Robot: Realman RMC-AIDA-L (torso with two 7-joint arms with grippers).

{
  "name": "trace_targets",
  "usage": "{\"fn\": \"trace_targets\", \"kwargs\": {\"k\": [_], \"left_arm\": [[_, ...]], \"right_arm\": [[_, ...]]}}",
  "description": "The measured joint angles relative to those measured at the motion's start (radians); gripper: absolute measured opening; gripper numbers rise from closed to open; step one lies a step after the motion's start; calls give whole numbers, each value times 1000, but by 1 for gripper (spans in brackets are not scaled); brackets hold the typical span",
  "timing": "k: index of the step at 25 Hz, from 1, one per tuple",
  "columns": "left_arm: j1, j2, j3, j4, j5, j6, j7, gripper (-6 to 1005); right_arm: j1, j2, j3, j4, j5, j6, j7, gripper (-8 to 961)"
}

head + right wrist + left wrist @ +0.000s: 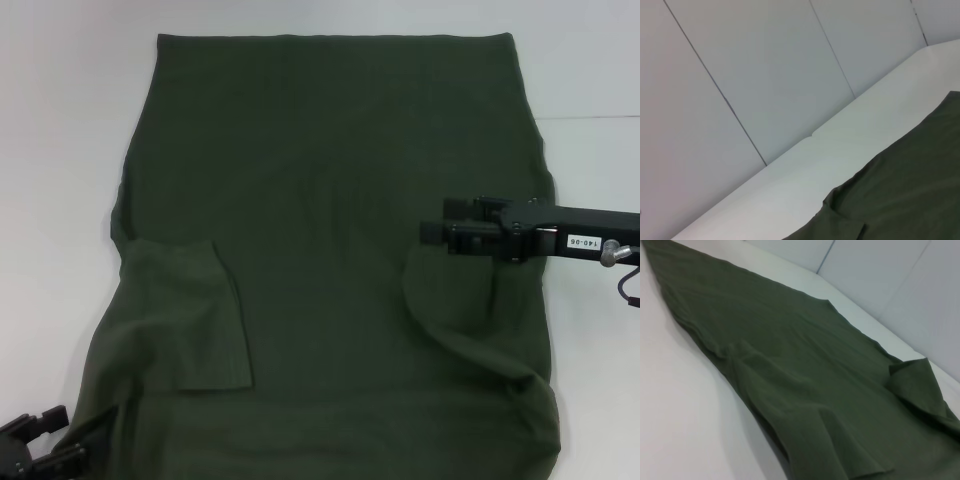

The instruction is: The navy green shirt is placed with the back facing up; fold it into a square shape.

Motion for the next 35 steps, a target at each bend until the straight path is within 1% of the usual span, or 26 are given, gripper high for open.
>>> {"fn": "trace_targets", "kwargs": {"k": [6, 13, 20, 28, 35], "left_arm": [[0, 0, -7, 0, 2, 0, -1, 867], [-9, 6, -9, 0, 49, 4, -25, 864], [-11, 8, 3, 1, 64, 23, -29, 861], [-43, 9, 8, 1, 103, 47, -52, 858], [-67, 3, 22, 1, 104, 55, -53, 856]], "right_arm": [[0, -2, 1, 0, 3, 1, 0, 852], [3, -2, 1, 0, 4, 3, -2, 849], [5, -2, 1, 0, 3, 3, -4, 845], [6, -2, 8, 0, 3, -2, -4, 841], [5, -2, 10, 0, 3, -2, -5, 837]]}}
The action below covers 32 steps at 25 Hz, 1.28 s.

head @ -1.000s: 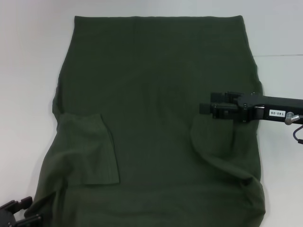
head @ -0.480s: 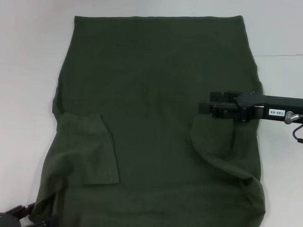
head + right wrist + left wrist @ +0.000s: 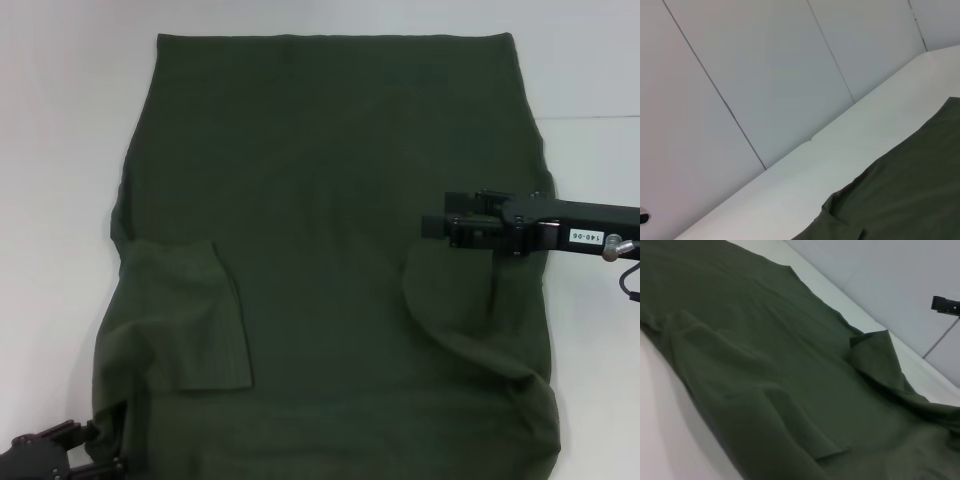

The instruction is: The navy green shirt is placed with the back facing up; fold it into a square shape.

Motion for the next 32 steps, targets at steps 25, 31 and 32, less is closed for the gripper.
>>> {"fn": "trace_targets", "kwargs": {"k": [25, 31, 32], "left_arm": [[-21, -6, 0, 25, 27, -61, -46, 362], [-22, -6, 1, 32, 26, -62, -54, 81], [-22, -6, 0, 34, 26, -62, -54, -1]], "right_arm": [[2, -2, 0, 1, 15, -2, 4, 824], [1, -2, 0, 1, 15, -2, 7, 821], [1, -2, 0, 1, 15, -2, 8, 821]]}}
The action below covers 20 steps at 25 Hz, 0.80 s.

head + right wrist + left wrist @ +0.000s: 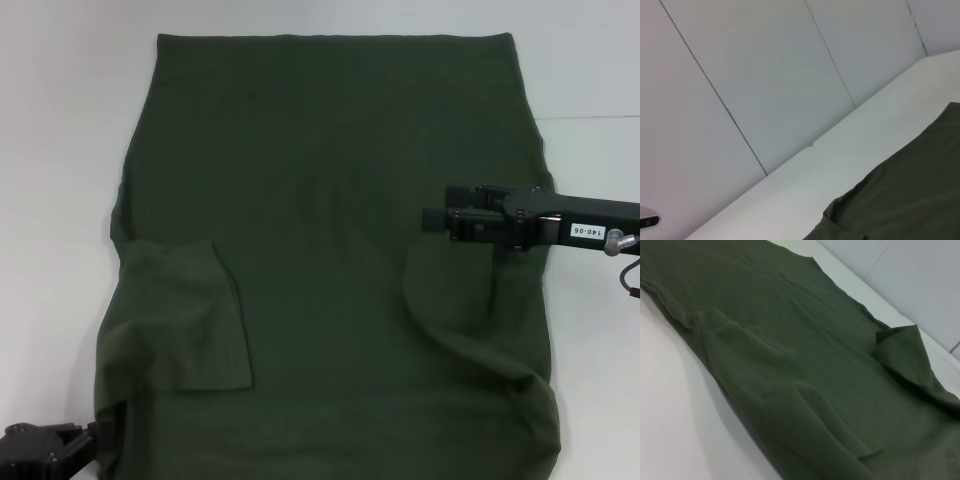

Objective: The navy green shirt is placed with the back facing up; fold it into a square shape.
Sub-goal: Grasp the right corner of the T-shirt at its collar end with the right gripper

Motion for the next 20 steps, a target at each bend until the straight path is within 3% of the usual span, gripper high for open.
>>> {"fn": "trace_targets", "kwargs": {"k": [5, 14, 20], "left_arm": [[-10, -2, -9, 2, -8, 14, -2, -1], [-42, -19, -32, -3, -11, 38, -12, -1], [-42, -26, -40, -5, -11, 38, -13, 0]], "right_arm": [[-7, -10, -5, -12, -16, -2, 50, 818], [-46, -78, -4, -30, -105, -93, 286, 814], [-106, -100, 2, -31, -136, -121, 323, 810]]}}
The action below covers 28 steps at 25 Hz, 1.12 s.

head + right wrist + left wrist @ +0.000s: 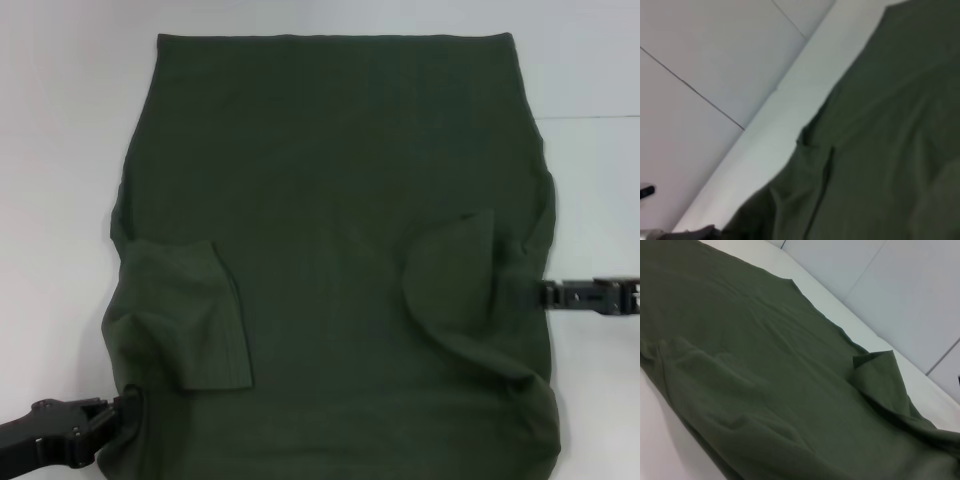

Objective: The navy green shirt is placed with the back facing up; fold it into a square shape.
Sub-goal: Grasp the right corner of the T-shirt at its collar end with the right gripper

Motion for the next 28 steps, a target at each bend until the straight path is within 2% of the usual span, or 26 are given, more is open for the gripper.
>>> {"fn": "trace_targets", "kwargs": {"k": [7, 11, 18, 28], "left_arm": [[2, -9, -12, 0, 0, 0, 0, 1], [-2, -9, -12, 1, 1, 0, 0, 0], [-4, -8, -9, 2, 3, 0, 0, 1], [-5, -8, -6, 0, 7, -7, 0, 0]], "right_arm": [[-45, -10, 20, 23, -83, 7, 8, 807], [-46, -9, 34, 55, -124, 10, 6, 805], [-45, 5, 36, 82, -180, 56, 3, 801], [-40, -3, 25, 130, -189, 66, -5, 796]]}}
